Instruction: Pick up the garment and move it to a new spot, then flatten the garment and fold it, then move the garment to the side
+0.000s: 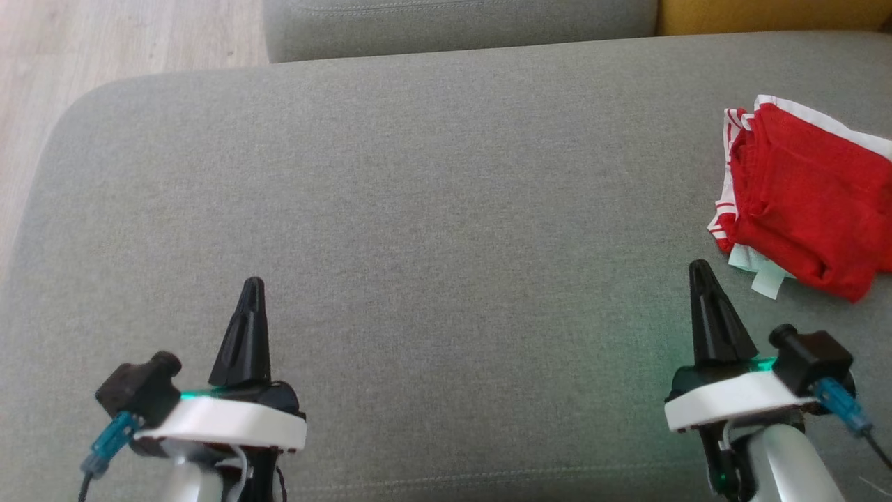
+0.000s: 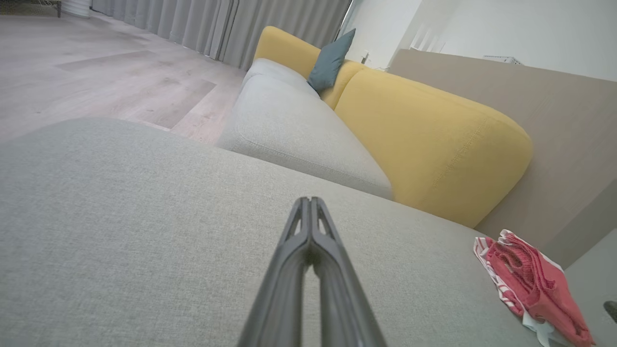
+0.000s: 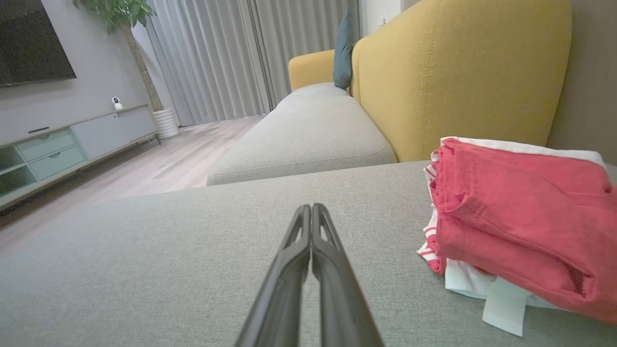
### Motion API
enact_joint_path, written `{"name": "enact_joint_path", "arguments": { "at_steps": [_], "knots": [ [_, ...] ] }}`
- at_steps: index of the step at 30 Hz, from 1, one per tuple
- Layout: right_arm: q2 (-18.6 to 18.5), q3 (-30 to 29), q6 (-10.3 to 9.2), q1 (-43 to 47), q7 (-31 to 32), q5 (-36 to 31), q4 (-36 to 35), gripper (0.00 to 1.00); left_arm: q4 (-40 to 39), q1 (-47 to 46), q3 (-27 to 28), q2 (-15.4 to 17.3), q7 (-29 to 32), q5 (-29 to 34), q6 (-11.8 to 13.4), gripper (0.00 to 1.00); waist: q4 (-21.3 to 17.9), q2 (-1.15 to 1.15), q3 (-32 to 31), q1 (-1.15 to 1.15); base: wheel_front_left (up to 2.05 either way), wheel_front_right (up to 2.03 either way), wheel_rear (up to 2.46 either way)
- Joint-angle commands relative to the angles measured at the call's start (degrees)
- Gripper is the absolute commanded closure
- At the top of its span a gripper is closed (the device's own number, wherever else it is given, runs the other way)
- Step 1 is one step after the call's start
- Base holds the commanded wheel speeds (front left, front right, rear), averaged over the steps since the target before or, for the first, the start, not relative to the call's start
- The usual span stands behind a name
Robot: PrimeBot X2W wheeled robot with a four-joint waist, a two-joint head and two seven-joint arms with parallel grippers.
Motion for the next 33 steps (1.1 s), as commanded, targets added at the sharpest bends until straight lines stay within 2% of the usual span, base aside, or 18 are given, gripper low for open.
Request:
{"name": "enact_joint_path", "arguments": {
  "at_steps": [1,33],
  "knots": [
    [-0.3,-0.1,0.02,-2.4,0.4,2.0,-2.1,1.00,-2.0,-2.4,0.3,0.2,0.2,-1.5,-0.1,1.00,0.0,0.00,-0.1,0.00,0.00,0.00,0.00],
    [-1.3,-1.3,0.11,-2.4,4.6,24.8,-1.6,1.00,1.5,-3.7,2.8,1.4,4.4,-20.2,-1.5,1.00,0.4,0.00,-1.3,0.00,0.00,0.00,0.00]
  ]
}}
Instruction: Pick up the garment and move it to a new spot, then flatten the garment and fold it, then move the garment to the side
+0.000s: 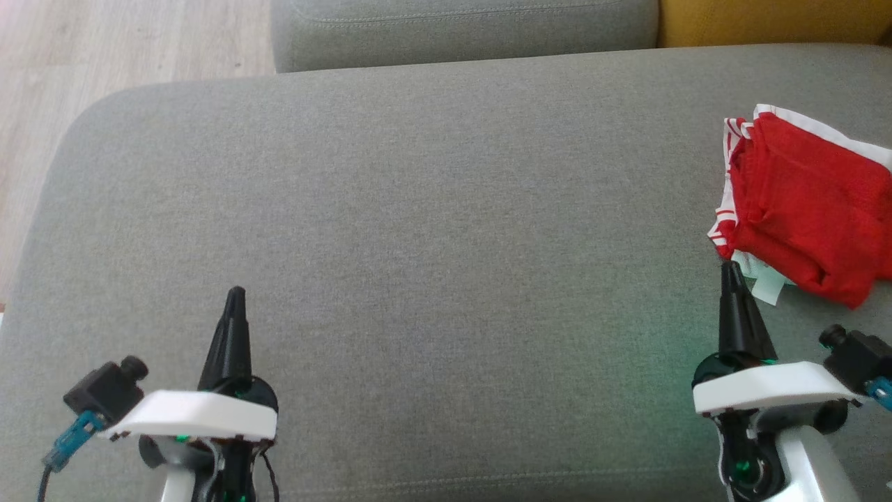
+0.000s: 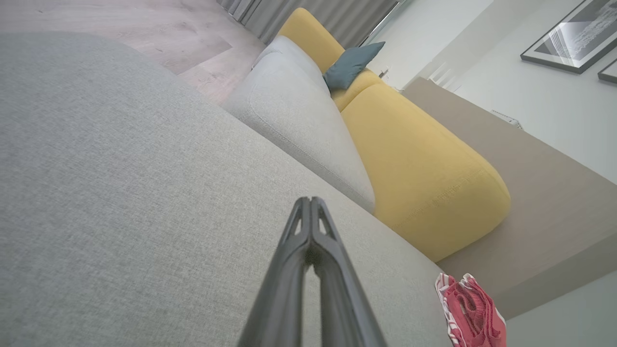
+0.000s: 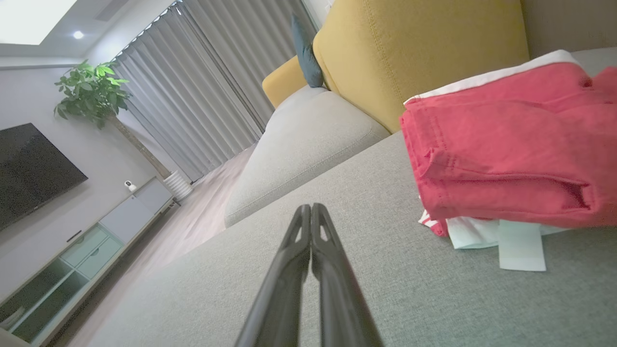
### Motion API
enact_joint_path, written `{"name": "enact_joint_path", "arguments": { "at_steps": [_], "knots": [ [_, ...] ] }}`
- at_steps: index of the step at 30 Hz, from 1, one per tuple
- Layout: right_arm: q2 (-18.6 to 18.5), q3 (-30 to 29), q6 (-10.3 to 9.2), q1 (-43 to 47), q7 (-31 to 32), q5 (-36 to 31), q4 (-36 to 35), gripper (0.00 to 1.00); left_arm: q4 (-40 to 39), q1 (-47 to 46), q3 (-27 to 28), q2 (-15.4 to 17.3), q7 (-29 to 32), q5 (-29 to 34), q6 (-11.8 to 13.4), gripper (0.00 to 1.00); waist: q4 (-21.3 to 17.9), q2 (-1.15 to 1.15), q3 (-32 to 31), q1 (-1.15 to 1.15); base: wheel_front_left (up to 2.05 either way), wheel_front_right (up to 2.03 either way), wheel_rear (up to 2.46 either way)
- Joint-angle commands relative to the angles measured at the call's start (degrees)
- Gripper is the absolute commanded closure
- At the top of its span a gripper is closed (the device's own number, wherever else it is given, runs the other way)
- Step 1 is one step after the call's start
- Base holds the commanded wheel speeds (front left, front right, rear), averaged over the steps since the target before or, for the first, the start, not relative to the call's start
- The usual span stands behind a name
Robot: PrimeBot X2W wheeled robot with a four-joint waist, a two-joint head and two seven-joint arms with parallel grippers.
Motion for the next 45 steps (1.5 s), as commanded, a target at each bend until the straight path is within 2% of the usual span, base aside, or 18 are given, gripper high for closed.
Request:
{"name": "enact_joint_path", "arguments": {
  "at_steps": [1,45],
  "knots": [
    [-1.1,0.0,0.12,-2.1,0.3,2.0,-1.7,1.00,-1.6,-2.9,1.1,0.9,0.4,-1.6,-0.5,1.00,0.0,0.00,-0.1,0.00,0.00,0.00,0.00],
    [-1.6,-3.0,0.25,-2.0,7.1,32.3,-1.1,1.00,2.6,-4.5,5.8,1.5,7.1,-26.3,-2.3,1.00,0.6,0.00,-1.8,0.00,0.00,0.00,0.00]
  ]
}}
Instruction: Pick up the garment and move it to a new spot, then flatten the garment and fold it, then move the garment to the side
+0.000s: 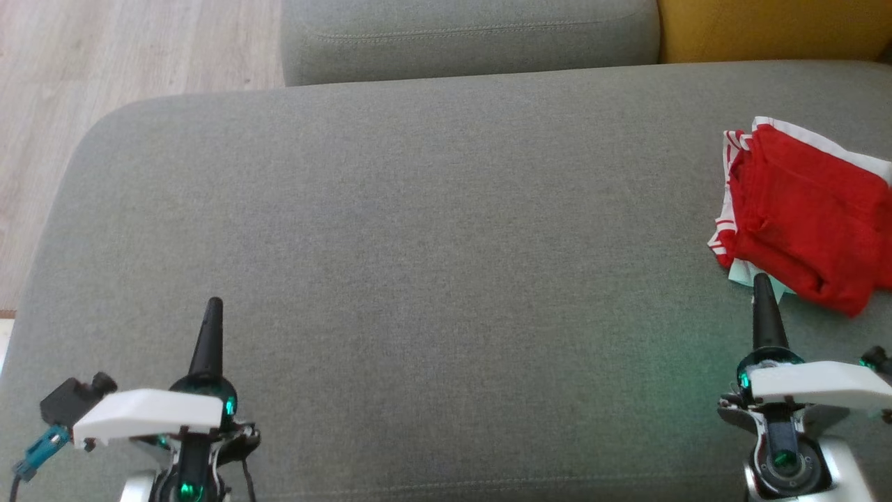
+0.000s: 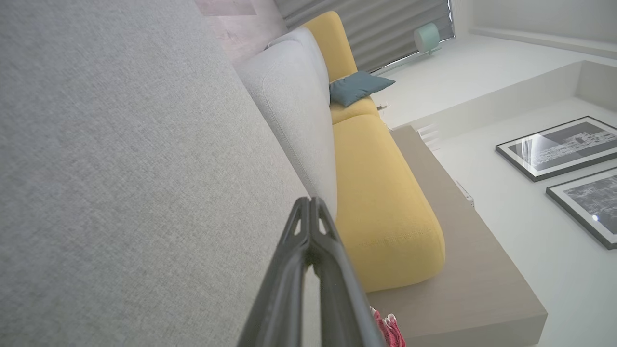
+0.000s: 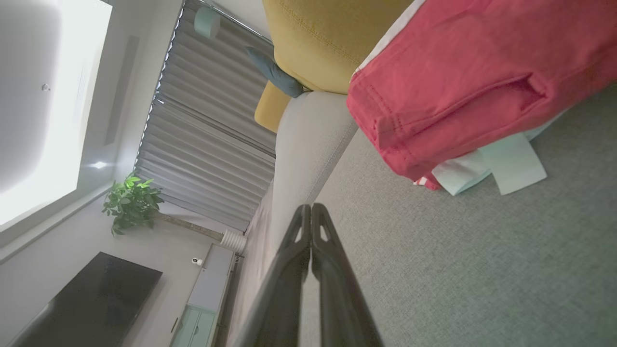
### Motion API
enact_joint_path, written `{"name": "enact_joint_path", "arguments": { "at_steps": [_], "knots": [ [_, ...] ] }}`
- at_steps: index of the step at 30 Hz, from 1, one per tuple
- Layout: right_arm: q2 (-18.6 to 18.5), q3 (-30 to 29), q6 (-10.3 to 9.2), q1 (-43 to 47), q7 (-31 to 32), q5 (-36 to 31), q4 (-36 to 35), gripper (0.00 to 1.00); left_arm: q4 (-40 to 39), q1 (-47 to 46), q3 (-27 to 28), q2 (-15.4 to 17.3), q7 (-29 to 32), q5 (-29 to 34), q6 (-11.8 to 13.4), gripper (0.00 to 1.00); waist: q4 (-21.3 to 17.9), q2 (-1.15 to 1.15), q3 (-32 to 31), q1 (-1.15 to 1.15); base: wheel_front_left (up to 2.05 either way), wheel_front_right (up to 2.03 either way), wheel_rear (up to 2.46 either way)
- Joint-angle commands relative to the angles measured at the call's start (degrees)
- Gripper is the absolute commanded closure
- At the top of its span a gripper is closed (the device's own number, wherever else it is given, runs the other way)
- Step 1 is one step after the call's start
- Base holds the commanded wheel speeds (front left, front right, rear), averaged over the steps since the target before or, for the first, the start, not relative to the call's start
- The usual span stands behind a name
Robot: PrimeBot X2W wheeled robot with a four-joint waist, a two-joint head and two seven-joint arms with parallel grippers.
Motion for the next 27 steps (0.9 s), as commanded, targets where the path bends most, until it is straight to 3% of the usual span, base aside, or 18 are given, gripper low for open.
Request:
{"name": "enact_joint_path", "arguments": {
  "at_steps": [1,27],
  "knots": [
    [-1.0,0.3,0.26,-2.0,0.6,2.1,-1.8,1.00,-1.4,-3.0,1.9,1.0,0.4,-1.6,-0.7,1.00,0.0,0.00,-0.1,0.00,0.00,0.00,0.00],
    [-1.0,-1.8,0.33,-1.9,4.8,18.9,-1.5,1.00,1.0,-3.9,5.0,1.1,4.6,-15.3,-1.7,1.00,0.3,0.00,-1.0,0.00,0.00,0.00,0.00]
  ]
}}
